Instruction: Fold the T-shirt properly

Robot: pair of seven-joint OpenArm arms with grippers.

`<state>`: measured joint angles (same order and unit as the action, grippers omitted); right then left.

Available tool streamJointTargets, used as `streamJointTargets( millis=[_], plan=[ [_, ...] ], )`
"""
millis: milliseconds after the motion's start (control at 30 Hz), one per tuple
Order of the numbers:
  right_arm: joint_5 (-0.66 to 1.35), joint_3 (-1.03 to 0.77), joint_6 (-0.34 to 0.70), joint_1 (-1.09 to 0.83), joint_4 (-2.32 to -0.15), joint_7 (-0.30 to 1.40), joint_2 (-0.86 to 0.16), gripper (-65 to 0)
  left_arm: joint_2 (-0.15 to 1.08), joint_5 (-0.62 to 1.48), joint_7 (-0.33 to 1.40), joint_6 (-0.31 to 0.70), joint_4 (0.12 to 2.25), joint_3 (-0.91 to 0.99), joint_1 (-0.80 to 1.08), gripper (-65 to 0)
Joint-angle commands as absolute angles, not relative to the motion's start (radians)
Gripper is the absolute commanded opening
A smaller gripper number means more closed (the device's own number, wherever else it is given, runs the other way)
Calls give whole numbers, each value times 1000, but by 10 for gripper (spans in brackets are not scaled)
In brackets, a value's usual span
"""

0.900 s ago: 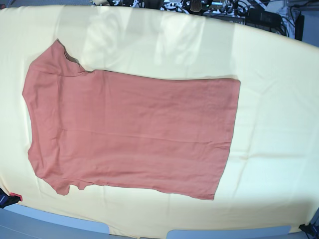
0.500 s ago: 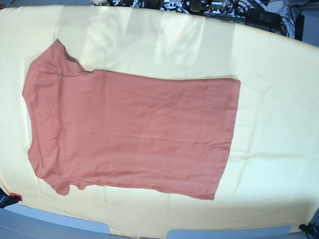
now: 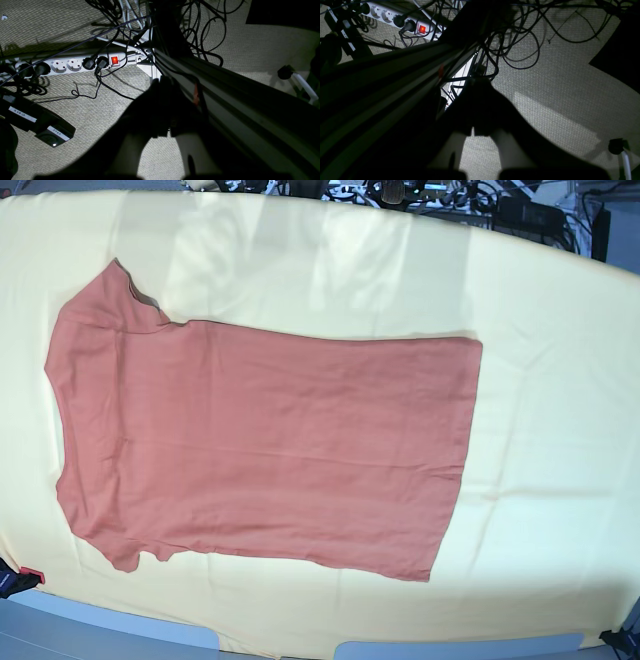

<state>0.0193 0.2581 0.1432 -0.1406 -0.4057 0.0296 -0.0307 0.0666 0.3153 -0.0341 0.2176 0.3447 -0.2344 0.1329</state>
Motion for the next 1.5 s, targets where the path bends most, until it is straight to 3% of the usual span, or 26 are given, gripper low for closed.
streamJointTargets(
  millis=[0, 200, 433, 833, 1033, 1267, 1467],
  plan=[
    [26, 255, 183, -138, -414, 23, -33, -650, 64, 322, -44, 224, 352, -234, 135, -650],
    [26, 255, 183, -138, -414, 22, -33, -650, 64, 322, -27, 224, 352, -234, 135, -650],
    [-33, 255, 204, -142, -414, 152, -34, -650, 67, 229, 182, 224, 444, -235, 139, -650],
    [-33, 255, 270, -374, -572, 159, -119, -650, 133, 272, 245, 224, 638, -236, 364, -650],
    [-27, 255, 337, -582, -866, 204, -188, -650, 204, 309, 292, 224, 882, -236, 526, -650],
    [57, 255, 347, -849, -1365, 456, -305, -650, 347, 349, 409, 223, 1325, -235, 751, -650],
    [46, 254, 217, -1068, -1771, 556, -416, -650, 510, 274, 434, 173, 1713, -228, 933, -650]
  ],
)
